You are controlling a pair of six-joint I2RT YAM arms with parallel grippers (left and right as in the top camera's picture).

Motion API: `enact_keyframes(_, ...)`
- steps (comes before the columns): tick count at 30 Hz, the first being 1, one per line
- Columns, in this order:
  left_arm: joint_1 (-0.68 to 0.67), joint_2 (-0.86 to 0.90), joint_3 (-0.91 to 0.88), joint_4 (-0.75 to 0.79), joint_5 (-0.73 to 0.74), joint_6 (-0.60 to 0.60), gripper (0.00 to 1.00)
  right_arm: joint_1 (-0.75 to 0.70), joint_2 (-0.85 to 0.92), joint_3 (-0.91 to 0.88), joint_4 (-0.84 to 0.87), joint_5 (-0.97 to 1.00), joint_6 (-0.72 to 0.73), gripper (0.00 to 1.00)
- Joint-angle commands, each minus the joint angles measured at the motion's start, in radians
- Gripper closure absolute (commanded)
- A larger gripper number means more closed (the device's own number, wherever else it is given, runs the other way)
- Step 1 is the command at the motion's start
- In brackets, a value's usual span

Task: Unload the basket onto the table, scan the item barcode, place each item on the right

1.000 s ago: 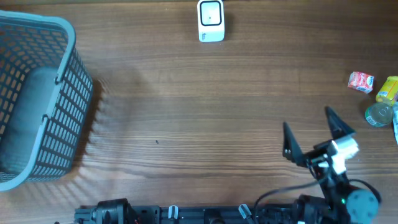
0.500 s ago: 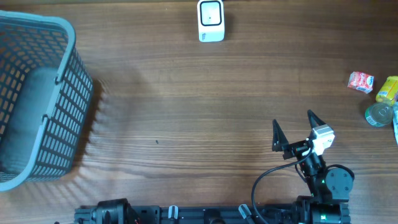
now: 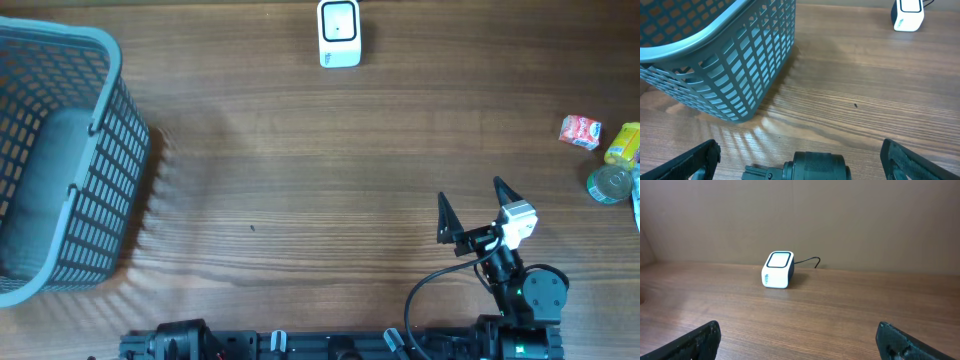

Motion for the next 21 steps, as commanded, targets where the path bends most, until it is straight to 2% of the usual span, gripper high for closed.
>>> enact_keyframes(1,-0.006,-0.006,0.001,0.002,-0.009,0.016,0.0,0.006,-0.007,-0.001,0.003,0.018,-0.004,0.0)
enact_keyframes(5,-0.006,-0.006,0.0,0.032,-0.009,0.023,0.0,0.006,-0.007,-0.001,0.003,0.017,-0.003,0.0)
enact_keyframes(6,-0.008,-0.006,-0.002,0.092,0.006,0.022,0.0,0.006,-0.007,-0.001,0.003,0.017,-0.003,0.0)
enact_keyframes(9,-0.031,-0.01,-0.06,0.425,0.142,0.023,0.0,0.006,-0.007,-0.001,0.003,0.017,-0.004,0.0)
enact_keyframes(10,-0.041,-0.013,-0.106,0.514,0.156,0.023,0.0,0.006,-0.007,-0.001,0.003,0.017,-0.004,0.0)
enact_keyframes(14,-0.058,-0.055,-0.351,0.676,0.15,0.024,0.0,0.006,-0.007,-0.001,0.003,0.017,-0.004,0.0)
enact_keyframes(18,-0.072,-0.092,-0.636,0.969,0.173,0.024,0.0,0.006,-0.007,-0.001,0.003,0.017,-0.003,0.0)
enact_keyframes(21,-0.092,-0.092,-0.782,1.122,0.178,0.06,0.0,0.006,-0.007,-0.001,0.003,0.017,-0.003,0.0)
